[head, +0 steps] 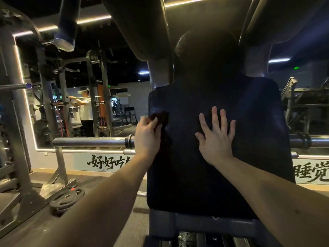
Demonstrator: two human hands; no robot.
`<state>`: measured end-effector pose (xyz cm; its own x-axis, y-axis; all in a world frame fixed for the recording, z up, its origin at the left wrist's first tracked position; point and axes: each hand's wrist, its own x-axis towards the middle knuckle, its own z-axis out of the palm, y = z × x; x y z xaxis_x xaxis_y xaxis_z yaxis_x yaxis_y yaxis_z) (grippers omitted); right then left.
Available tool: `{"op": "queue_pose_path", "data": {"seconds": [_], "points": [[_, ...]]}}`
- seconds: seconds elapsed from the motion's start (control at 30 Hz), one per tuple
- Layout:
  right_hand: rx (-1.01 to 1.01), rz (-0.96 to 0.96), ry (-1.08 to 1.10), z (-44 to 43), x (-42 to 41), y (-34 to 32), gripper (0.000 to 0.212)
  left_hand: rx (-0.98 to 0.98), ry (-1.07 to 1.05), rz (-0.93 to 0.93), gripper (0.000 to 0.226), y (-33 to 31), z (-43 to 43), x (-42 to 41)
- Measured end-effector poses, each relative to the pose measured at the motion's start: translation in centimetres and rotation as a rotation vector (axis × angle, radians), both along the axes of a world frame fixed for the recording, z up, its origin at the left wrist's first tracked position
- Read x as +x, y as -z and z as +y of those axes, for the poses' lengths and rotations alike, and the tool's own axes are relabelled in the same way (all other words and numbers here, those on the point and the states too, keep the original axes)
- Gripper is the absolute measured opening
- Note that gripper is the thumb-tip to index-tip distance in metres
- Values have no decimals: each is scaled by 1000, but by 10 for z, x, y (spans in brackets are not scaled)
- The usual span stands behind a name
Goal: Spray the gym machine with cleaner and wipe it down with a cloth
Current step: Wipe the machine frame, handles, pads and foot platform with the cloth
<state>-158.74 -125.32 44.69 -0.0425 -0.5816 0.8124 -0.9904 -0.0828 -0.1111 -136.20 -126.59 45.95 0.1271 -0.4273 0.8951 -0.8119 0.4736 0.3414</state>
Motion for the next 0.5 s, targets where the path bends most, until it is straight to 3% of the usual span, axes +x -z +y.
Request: {"op": "queue_pose_path", "data": {"seconds": [0.1, 0.23, 0.4, 0.5], "points": [[-3, -5, 15, -2, 0, 1, 67, -40, 4, 1, 30, 8, 0, -3], [16, -2, 22, 2, 3, -2, 68, -53, 54, 7, 28, 79, 17, -3], [89, -18, -12, 33, 30, 12, 71, 135, 73, 22, 29, 173, 64, -8], [149, 94, -55, 54, 51, 48, 74, 232, 76, 7, 26, 180, 79, -7]]}}
